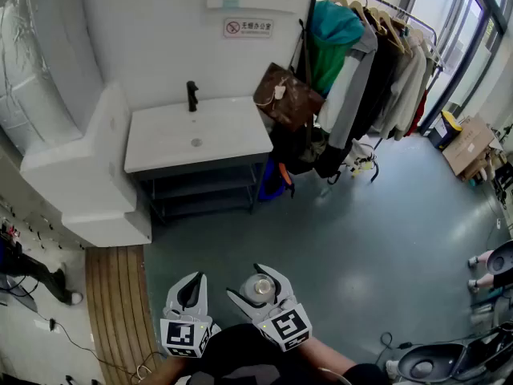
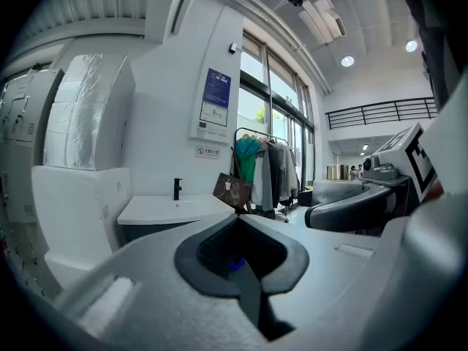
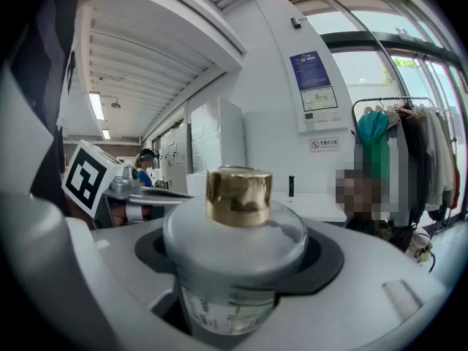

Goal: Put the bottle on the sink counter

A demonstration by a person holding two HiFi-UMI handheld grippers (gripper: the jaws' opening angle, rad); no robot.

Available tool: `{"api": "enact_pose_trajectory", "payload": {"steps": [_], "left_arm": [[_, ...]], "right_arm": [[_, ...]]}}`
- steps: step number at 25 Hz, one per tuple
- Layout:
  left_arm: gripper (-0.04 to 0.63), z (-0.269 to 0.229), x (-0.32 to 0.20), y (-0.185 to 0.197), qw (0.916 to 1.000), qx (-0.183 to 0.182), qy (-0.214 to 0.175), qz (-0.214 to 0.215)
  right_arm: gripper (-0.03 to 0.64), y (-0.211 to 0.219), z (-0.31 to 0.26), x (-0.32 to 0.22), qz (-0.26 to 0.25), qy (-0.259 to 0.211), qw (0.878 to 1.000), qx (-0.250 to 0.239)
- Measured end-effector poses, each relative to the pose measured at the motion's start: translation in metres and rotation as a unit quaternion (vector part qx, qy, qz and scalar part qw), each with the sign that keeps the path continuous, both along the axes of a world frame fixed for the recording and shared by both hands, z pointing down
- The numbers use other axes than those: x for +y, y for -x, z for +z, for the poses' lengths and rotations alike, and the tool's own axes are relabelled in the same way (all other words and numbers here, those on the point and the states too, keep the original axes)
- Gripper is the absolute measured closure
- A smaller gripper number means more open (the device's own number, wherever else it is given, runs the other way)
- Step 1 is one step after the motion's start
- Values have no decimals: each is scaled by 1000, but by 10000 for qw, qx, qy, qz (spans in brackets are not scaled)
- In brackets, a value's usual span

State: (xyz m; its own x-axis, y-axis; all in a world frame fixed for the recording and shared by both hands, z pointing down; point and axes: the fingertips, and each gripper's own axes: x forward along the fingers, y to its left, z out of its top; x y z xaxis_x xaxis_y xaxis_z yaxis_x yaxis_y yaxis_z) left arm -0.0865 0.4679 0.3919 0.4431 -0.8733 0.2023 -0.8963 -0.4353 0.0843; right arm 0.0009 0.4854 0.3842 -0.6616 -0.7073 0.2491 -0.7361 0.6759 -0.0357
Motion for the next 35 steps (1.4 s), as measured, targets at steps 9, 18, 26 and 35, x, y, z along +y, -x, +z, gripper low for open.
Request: {"api": "enact_pose_trajectory", "payload": {"steps": [9, 18, 26, 35], "left_arm": [[595, -6, 12, 16, 10000, -10, -68, 1], [595, -6, 28, 53, 9999, -12, -88, -92], [595, 7, 36, 81, 9999, 67, 71, -38], [595, 10, 27, 88, 9998, 117, 124, -47]], "right_arm": [[269, 16, -10, 12, 4, -113, 9999, -47], [268, 45, -23, 20, 89, -88, 9991, -397], [268, 68, -23, 22, 251, -106, 9988, -414], [268, 75, -16, 10, 282, 10, 9988, -391]]}}
